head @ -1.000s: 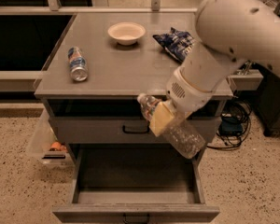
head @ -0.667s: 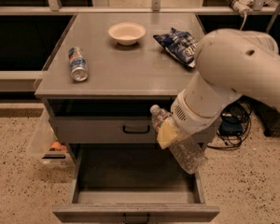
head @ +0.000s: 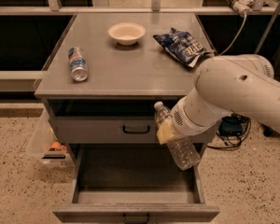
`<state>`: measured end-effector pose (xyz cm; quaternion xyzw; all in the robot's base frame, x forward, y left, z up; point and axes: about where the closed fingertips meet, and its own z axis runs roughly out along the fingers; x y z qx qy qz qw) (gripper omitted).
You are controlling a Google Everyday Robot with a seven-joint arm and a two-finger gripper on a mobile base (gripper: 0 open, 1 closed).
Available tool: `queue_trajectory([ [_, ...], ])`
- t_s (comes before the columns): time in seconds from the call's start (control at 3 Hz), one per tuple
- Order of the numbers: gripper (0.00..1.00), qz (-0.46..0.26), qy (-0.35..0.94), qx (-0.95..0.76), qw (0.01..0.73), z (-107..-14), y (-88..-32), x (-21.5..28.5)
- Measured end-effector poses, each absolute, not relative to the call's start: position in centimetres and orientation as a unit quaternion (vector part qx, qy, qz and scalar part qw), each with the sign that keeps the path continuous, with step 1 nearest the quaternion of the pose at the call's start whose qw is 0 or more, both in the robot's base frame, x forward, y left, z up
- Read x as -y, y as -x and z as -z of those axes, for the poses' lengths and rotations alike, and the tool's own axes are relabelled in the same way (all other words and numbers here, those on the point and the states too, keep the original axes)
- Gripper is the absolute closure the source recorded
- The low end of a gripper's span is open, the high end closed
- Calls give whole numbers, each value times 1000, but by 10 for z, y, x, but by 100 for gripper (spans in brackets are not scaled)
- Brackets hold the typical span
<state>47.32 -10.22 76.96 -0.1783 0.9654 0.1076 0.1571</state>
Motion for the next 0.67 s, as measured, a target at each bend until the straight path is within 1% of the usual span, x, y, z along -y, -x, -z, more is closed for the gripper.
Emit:
queue_trajectory([
  [0.33,100,-128,189,-963,143,-760,-466,100],
  [0.67,100,-178,195,-962,70,-714,-442,99],
])
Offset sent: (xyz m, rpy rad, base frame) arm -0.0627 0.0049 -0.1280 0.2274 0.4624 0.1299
